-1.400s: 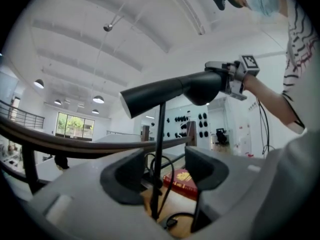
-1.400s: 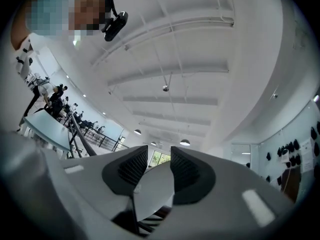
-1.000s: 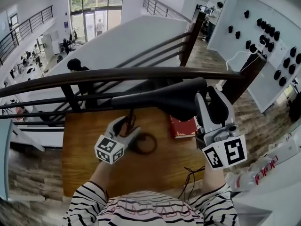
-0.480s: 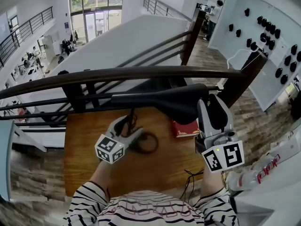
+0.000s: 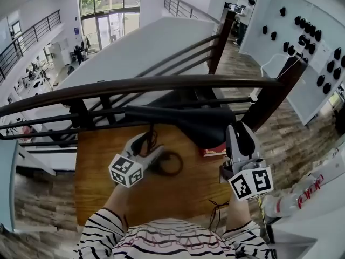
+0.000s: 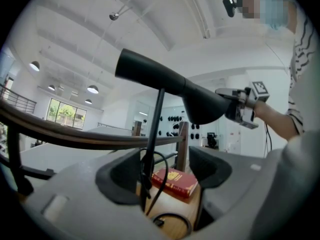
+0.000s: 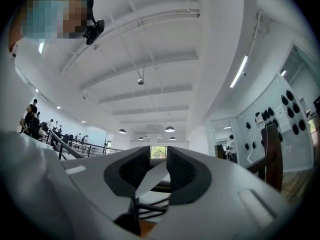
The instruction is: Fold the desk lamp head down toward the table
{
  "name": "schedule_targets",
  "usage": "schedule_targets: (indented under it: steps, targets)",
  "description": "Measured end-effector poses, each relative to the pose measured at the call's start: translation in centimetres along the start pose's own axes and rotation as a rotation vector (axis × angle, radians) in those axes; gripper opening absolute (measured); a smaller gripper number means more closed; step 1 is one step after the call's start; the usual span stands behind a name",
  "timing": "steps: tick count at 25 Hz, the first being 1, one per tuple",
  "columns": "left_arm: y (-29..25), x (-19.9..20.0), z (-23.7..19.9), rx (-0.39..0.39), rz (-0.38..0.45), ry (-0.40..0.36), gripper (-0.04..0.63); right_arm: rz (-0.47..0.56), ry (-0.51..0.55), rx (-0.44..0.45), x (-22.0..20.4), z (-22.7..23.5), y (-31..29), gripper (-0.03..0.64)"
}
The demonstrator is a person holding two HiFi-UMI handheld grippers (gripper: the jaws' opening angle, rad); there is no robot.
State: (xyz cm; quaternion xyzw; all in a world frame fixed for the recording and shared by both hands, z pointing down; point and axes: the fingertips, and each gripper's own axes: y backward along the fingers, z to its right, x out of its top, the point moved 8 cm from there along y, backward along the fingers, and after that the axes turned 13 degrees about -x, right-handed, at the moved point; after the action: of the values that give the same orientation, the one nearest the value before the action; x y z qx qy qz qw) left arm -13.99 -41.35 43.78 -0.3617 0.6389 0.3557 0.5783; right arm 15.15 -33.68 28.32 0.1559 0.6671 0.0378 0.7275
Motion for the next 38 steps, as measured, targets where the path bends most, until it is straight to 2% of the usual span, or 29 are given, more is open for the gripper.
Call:
schedule_targets:
  steps: [3, 7, 9, 15, 19, 25, 38]
  targets:
    - [-0.2, 0.3, -0.2, 0.004, 0.0, -0.003, 0.29, -0.023, -0.06, -0.028, -1.6, 0.6, 0.4, 0.089]
    - [0.0, 0.5, -0.6, 0.007, -0.009, -0.003, 0.278, -0.027, -0.227, -0.049, -4.2, 1.0, 0.8, 0.059]
    - [0.1, 0.3, -0.7, 0.001, -0.011, -0.001, 0.278, -0.057, -0.275, -0.063, -6.0, 1.1, 1.3, 0.048]
    - [0.2, 0.2, -0.8, -0.008, 0.019, 0.035, 0.273, -0.058, -0.448, -0.091, -9.8, 1.0, 1.9, 0.052]
    - [0.6, -0.1, -1.3, -0.016, 0.083, 0.086, 0.27, -0.142, -0.43, -0.087, -12.2, 0.2, 2.0, 0.046]
    - [0.7, -0.2, -1.5, -0.03, 0.085, 0.074, 0.268, -0.28, -0.356, -0.061, -15.2, -1.3, 1.7, 0.044]
    - [1.8, -0.6, -2.3, -0.032, 0.127, 0.129, 0.25, -0.405, -0.298, 0.001, -18.8, -4.3, 0.8, 0.032]
